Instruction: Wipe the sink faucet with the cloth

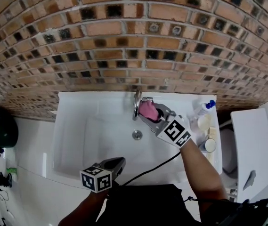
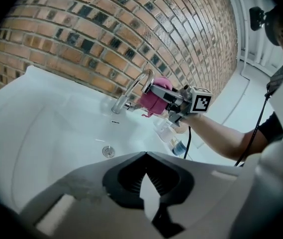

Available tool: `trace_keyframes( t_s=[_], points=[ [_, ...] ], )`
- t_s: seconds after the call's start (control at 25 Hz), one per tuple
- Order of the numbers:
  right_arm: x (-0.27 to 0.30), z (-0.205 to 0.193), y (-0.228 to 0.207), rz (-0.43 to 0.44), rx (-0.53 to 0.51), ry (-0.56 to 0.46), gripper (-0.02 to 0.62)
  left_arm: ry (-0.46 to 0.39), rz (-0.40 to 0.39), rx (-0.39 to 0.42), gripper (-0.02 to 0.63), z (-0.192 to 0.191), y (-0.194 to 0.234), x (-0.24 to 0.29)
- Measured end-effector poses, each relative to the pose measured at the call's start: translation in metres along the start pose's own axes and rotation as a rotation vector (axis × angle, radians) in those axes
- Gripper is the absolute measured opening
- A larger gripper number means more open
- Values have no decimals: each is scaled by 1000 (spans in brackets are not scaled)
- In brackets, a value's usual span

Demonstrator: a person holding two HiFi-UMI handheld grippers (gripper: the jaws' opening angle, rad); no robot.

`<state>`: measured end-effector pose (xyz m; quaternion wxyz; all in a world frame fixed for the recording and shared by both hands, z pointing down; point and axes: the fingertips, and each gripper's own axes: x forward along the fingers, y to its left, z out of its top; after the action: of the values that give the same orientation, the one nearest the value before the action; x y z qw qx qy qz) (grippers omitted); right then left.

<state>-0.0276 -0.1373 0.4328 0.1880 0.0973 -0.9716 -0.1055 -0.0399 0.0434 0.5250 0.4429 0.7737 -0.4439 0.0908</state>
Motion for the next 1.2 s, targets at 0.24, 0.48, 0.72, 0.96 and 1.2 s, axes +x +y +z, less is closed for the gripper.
trace_keyframes(
  t_s=[0.24,0.48,0.72,0.96,1.2],
  points=[
    [-1,-7,15,-48,38,45,69,38,-29,44,4,0,5,-9],
    [-2,-15,33,-92,116,41,71,82,-66,96,5,1,9,-15],
    [-15,-11,31,-100,258,-19,71,111,-77,129,5,6,17,-13],
    [-35,-7,-38,-269,338,-31,71,95,-82,116,4,21,19,2],
    [-12,-31,-102,-258,484,42,71,72,-57,88,5,36,25,19]
  ],
)
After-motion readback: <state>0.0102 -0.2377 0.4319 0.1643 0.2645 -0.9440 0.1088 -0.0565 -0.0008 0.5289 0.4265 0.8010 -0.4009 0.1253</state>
